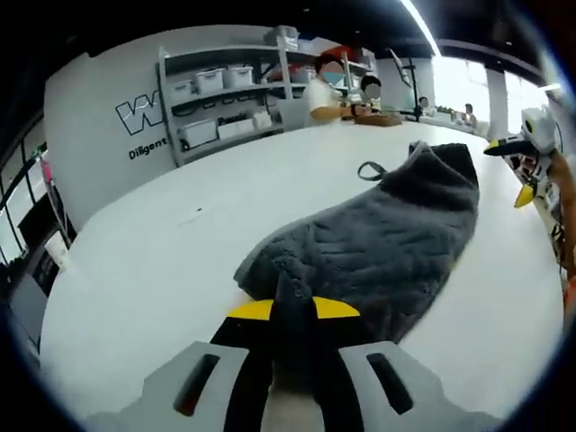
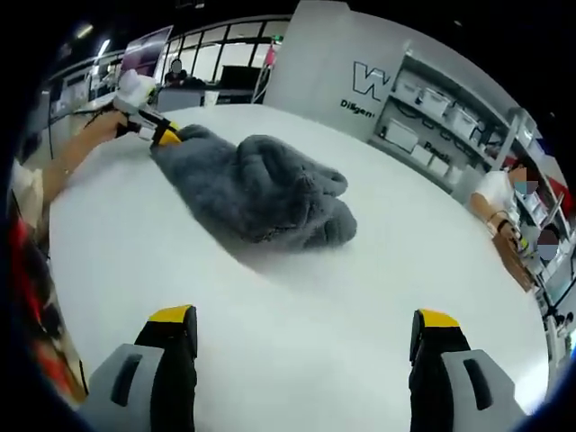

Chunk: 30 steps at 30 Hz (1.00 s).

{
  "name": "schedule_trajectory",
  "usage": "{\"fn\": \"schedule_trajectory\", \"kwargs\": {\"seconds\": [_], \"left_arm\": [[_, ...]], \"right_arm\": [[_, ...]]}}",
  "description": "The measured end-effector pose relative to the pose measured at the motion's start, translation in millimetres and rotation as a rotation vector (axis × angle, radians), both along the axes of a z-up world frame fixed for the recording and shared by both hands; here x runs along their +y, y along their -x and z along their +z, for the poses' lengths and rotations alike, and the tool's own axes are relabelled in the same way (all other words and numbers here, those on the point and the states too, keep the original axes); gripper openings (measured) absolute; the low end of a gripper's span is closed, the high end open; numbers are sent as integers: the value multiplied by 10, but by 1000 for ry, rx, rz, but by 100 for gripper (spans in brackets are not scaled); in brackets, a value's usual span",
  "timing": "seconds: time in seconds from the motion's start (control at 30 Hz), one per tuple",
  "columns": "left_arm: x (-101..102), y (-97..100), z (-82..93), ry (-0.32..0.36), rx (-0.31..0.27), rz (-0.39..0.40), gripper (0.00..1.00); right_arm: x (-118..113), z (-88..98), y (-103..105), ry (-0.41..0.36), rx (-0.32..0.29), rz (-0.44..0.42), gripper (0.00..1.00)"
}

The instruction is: Open the folded towel by lifting each exposed corner and separating the folded layers until the towel lies flat within the target outline without major curled edges

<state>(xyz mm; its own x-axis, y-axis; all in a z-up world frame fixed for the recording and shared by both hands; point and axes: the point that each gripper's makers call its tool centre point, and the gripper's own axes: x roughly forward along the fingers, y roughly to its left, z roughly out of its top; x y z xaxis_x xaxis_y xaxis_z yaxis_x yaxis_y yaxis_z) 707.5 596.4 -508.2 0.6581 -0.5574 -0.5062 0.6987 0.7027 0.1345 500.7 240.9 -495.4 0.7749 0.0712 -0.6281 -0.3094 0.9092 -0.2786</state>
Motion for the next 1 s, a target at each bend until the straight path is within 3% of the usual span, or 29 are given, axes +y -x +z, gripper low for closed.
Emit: {"fn": "schedule_trajectory", "kwargs": {"seconds": [0.53, 0.77, 1.0], "left_arm": [[645, -197, 10, 19, -18, 163, 13], [708, -213, 6, 25, -26, 188, 13], [713, -215, 38, -20, -51, 194, 19]], "right_arm": [[96, 6, -105, 11, 7, 34, 99], [134, -16, -120, 12, 16, 44, 99], [135, -34, -129, 14, 26, 41, 99]]}}
